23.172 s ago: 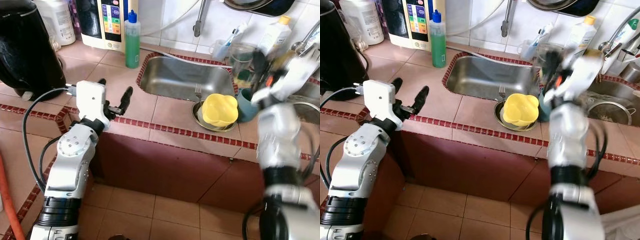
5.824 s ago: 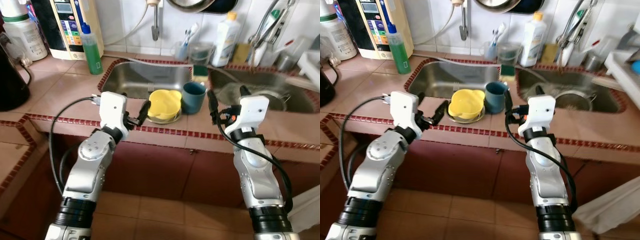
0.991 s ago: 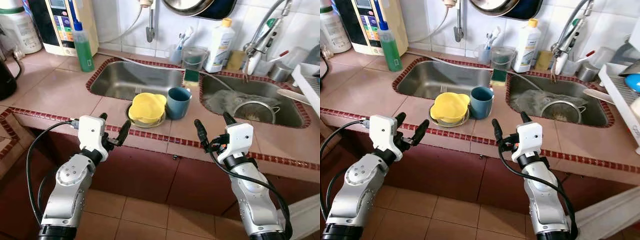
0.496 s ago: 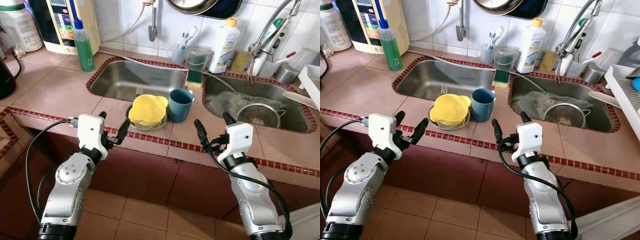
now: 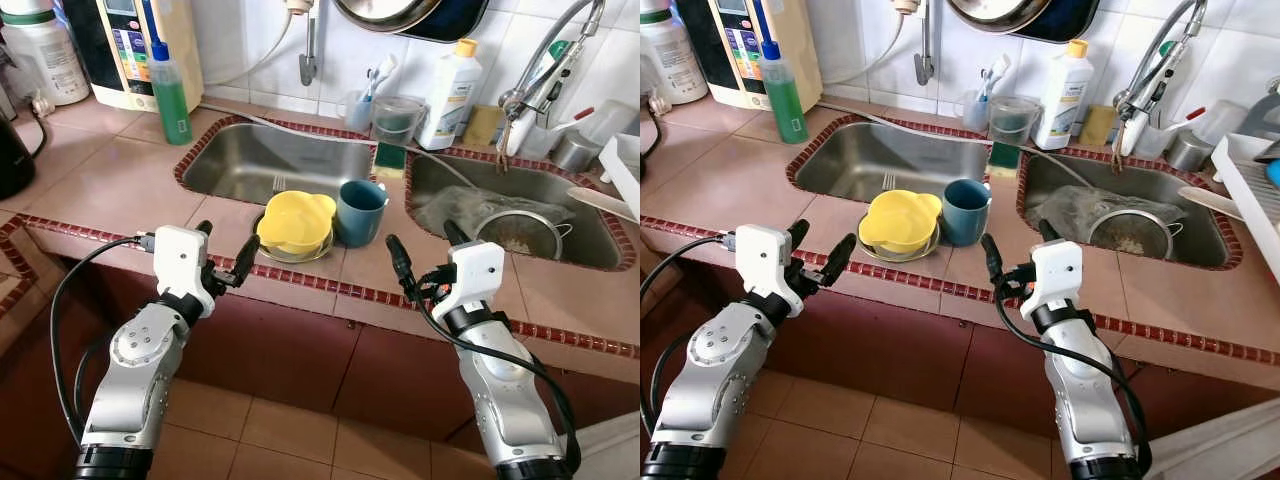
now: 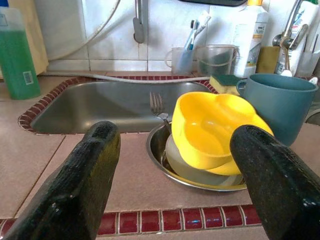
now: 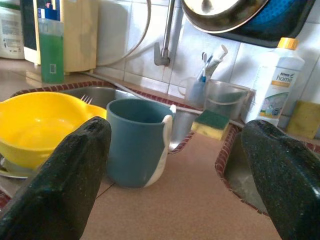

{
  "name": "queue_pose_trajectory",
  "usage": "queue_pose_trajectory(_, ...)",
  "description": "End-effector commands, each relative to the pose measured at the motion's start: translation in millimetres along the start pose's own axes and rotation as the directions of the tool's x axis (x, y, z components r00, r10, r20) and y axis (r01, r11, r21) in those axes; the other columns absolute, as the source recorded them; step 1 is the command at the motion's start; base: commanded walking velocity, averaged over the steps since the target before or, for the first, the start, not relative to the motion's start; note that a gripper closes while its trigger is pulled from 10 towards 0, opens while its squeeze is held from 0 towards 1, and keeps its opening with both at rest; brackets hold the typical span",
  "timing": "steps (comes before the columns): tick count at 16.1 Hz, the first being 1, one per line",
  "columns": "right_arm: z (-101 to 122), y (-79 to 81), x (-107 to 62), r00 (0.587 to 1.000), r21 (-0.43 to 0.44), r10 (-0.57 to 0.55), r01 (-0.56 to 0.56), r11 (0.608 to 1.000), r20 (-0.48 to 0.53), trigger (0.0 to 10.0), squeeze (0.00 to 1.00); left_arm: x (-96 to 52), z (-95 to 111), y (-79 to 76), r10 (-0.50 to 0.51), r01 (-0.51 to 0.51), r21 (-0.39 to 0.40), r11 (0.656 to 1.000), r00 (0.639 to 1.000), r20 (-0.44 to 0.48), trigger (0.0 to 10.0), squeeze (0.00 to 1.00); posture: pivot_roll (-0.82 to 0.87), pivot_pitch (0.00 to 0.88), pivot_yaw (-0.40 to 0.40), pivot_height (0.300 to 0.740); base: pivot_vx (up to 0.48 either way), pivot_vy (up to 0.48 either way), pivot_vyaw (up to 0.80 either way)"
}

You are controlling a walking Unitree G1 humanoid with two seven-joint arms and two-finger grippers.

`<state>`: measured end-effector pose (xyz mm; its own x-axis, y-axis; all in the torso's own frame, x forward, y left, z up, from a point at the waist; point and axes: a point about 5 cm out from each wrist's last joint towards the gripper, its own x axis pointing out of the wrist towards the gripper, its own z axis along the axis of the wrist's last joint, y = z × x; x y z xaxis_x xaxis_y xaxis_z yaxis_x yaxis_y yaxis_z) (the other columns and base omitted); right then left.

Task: Kitchen organization

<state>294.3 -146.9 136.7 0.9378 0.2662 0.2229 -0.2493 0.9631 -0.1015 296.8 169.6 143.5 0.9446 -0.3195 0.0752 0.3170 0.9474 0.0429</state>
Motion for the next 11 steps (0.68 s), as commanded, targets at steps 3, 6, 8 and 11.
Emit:
queue_pose_trajectory(3,0.5,-1.3,1.8,1.000,-0.002,0.000,0.000,1.000,0.005,10.0,0.00,2.8,7.5,1.1,0.000,0.000,0.005,1.000,1.000,0.021,10.0,0.00,-0.02,0.000,-0.051,0.732,0.299,0.000,0.00)
queue_pose_trajectory(6,0.4,-1.9,2.0,1.000,-0.003,-0.003,0.003,1.000,0.006,10.0,0.00,3.9,8.6,0.5,-0.002,0.002,0.004,1.000,1.000,0.025,10.0,0.00,-0.02,0.000,-0.052,0.732,0.300,0.000,0.00)
queue_pose_trajectory(8,0.3,-2.1,2.0,1.000,-0.004,-0.004,0.004,1.000,0.006,10.0,0.00,4.0,8.5,0.5,-0.003,0.003,0.003,1.000,1.000,0.026,10.0,0.00,-0.02,0.000,-0.052,0.732,0.306,0.000,0.00)
queue_pose_trajectory(11,0.2,-1.8,2.4,1.000,-0.003,-0.002,0.002,1.000,0.007,10.0,0.00,4.4,8.8,0.7,-0.004,0.004,0.003,1.000,1.000,0.027,10.0,0.00,-0.02,0.000,-0.051,0.732,0.306,0.000,0.00)
